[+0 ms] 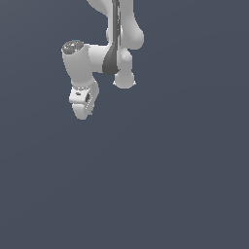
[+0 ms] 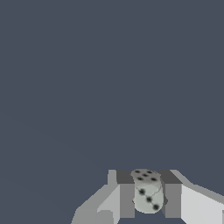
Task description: Pick up the object and move it to a goal position.
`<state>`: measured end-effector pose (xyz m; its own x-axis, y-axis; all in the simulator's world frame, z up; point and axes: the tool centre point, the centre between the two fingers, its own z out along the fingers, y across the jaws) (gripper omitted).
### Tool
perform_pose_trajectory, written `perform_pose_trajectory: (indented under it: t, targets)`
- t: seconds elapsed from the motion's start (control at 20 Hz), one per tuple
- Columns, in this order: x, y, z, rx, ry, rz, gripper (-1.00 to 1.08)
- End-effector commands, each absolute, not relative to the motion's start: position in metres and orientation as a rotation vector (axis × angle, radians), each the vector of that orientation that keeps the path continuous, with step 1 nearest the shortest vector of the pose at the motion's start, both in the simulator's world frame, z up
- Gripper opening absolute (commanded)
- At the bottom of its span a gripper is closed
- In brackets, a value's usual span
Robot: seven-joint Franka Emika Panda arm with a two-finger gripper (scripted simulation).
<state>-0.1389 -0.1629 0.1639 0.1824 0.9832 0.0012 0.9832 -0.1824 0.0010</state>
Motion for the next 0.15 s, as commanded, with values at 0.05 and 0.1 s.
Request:
perform_pose_trajectory:
  t: [0.05,0.1]
  targets:
    - [-0.1387,-0.166,0.1657,2.415,2.01,0.001,-1.0]
    - [-0.1386,-0.1659,0.1656,2.415,2.01,0.001,-1.0]
